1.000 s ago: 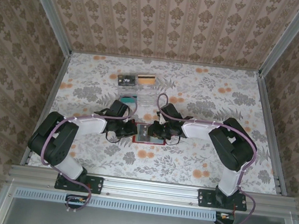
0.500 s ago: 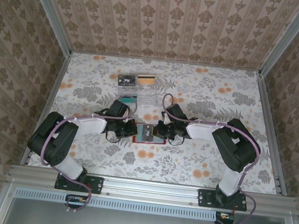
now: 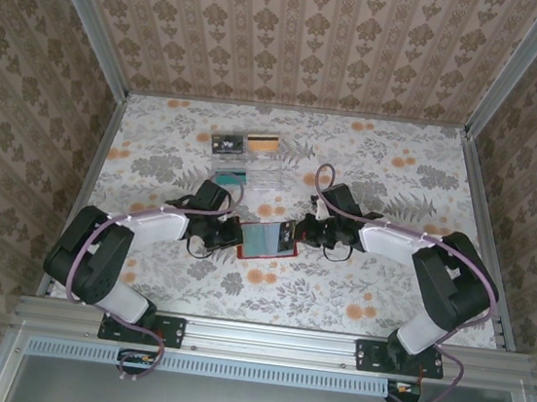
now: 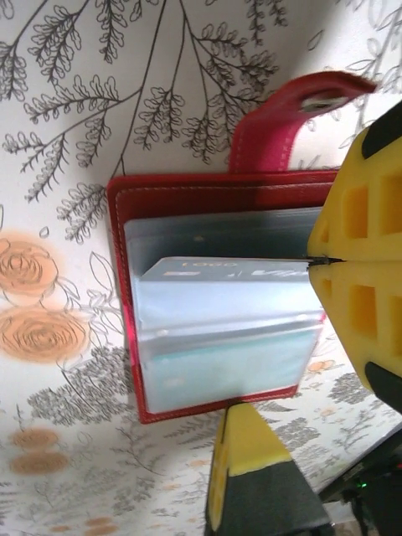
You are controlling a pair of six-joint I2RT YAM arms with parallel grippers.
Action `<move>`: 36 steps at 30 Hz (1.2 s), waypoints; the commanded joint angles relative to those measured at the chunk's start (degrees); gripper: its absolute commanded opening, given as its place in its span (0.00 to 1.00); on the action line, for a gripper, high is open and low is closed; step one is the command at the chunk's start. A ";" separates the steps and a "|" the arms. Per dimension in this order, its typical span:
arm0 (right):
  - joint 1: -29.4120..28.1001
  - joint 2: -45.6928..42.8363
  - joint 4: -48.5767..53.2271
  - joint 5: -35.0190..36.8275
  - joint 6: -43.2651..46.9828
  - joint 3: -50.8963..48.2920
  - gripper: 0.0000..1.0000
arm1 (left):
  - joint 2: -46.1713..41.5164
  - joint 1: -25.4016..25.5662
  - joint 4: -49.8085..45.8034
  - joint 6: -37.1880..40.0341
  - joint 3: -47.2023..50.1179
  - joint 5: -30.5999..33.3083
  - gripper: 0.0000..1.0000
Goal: Take the credit cards out of the card holder
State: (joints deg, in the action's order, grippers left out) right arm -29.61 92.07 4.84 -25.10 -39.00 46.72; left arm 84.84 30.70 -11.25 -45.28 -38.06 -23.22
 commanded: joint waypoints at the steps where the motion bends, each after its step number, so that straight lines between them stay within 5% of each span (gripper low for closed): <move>1: 0.23 -3.50 8.18 1.65 6.44 3.97 0.00 | -5.39 -1.24 -3.41 0.65 -2.85 1.33 0.10; 9: -0.49 -5.23 21.61 8.54 21.18 17.52 0.00 | -21.43 -7.43 -12.08 1.06 -6.08 5.64 1.00; 19: -4.52 5.88 27.76 15.59 44.59 39.78 0.00 | -38.77 -15.34 -22.91 0.55 -4.83 6.96 1.00; 36: -10.09 30.66 31.77 25.25 80.02 77.14 0.00 | -53.05 -16.67 -38.15 -1.16 -4.04 9.32 1.00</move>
State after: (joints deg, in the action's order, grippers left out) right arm -39.00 119.33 33.52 -3.31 31.88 119.02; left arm 33.01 14.50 -44.56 -45.47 -41.34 -15.53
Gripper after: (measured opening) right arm 0.060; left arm 0.999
